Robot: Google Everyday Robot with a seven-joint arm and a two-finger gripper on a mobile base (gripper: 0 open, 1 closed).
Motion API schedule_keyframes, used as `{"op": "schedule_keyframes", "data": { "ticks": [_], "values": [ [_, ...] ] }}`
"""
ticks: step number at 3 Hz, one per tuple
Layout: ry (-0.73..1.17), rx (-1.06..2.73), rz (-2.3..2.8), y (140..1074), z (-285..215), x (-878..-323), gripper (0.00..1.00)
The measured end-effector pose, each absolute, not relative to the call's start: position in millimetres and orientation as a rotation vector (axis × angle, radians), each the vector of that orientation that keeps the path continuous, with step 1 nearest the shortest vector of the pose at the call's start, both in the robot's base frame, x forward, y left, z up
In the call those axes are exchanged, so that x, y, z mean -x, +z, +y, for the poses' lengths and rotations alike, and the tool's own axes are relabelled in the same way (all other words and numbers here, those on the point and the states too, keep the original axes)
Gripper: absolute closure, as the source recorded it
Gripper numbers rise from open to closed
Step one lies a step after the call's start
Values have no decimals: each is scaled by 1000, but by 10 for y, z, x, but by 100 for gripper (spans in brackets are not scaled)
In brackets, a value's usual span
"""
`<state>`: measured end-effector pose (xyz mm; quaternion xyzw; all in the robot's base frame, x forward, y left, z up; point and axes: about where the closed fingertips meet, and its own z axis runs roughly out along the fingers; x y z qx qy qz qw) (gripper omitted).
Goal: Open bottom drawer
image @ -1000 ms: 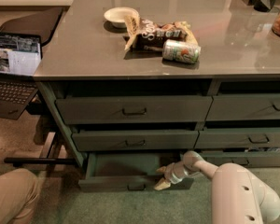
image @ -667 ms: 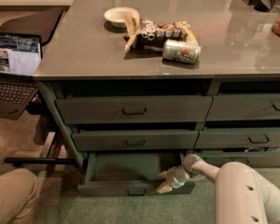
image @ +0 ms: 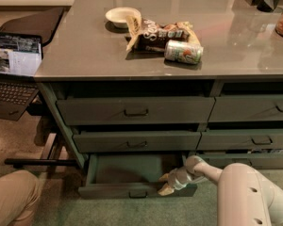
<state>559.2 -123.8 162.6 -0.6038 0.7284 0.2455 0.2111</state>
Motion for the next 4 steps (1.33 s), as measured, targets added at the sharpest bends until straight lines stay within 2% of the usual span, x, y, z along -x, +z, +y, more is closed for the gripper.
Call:
{"op": "schedule_keyframes", "data": {
  "ticks": [3, 4],
  "values": [
    [686, 1682, 2032, 1626, -1223, -5559, 16],
    [676, 1678, 2068, 1605, -1220, -5370, 0]
  ]
}}
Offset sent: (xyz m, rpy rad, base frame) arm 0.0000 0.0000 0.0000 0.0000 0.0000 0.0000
